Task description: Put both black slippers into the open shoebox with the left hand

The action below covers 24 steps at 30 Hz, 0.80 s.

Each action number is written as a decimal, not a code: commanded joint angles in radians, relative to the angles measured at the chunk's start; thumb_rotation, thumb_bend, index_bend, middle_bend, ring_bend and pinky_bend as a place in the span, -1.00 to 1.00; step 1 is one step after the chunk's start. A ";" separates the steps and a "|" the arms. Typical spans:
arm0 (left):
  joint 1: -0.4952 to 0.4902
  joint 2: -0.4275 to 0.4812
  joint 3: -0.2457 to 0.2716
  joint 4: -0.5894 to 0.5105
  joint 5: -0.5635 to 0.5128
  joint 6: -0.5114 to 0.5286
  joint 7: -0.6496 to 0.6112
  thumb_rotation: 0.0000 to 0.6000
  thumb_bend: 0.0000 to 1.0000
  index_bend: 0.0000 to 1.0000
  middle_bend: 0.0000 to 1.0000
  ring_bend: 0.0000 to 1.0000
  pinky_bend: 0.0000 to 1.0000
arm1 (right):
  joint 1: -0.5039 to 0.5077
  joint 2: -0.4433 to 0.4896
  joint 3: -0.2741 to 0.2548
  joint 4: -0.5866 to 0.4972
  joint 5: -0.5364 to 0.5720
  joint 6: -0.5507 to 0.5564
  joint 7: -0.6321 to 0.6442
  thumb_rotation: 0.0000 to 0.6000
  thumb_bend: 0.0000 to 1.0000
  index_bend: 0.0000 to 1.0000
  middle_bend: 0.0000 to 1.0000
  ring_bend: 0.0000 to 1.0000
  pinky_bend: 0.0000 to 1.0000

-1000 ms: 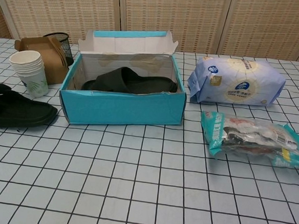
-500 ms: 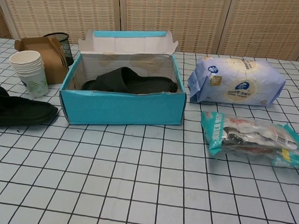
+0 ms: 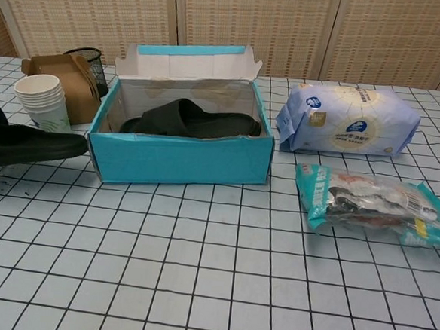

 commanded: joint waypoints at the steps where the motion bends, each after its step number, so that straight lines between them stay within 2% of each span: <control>1: -0.003 0.117 -0.048 -0.222 -0.029 0.097 0.128 1.00 -0.18 -0.30 -0.08 -0.12 -0.04 | 0.004 0.000 -0.003 -0.001 -0.002 -0.009 0.000 1.00 -0.65 -1.00 -1.00 -1.00 -1.00; 6: -0.059 0.201 -0.120 -0.360 -0.123 0.118 0.235 1.00 -0.17 -0.28 -0.07 -0.11 -0.03 | 0.006 0.004 -0.006 -0.001 -0.005 -0.010 0.005 1.00 -0.65 -1.00 -1.00 -1.00 -1.00; 11: -0.132 0.239 -0.180 -0.430 -0.232 0.137 0.343 1.00 -0.16 -0.27 -0.05 -0.09 -0.02 | 0.005 0.008 -0.006 -0.001 -0.004 -0.009 0.012 1.00 -0.65 -1.00 -1.00 -1.00 -1.00; 15: -0.191 0.255 -0.231 -0.464 -0.307 0.122 0.361 1.00 -0.15 -0.26 -0.04 -0.08 -0.01 | 0.007 0.009 -0.004 0.001 0.000 -0.011 0.016 1.00 -0.65 -1.00 -1.00 -1.00 -1.00; 19: -0.261 0.255 -0.271 -0.482 -0.368 0.056 0.347 1.00 -0.15 -0.27 -0.04 -0.08 0.00 | 0.016 0.007 -0.008 0.001 0.001 -0.033 0.015 1.00 -0.65 -1.00 -1.00 -1.00 -1.00; 24: -0.393 0.252 -0.327 -0.453 -0.500 -0.098 0.317 1.00 -0.15 -0.27 -0.03 -0.07 0.00 | 0.024 0.006 -0.013 0.001 0.001 -0.052 0.016 1.00 -0.65 -1.00 -1.00 -1.00 -1.00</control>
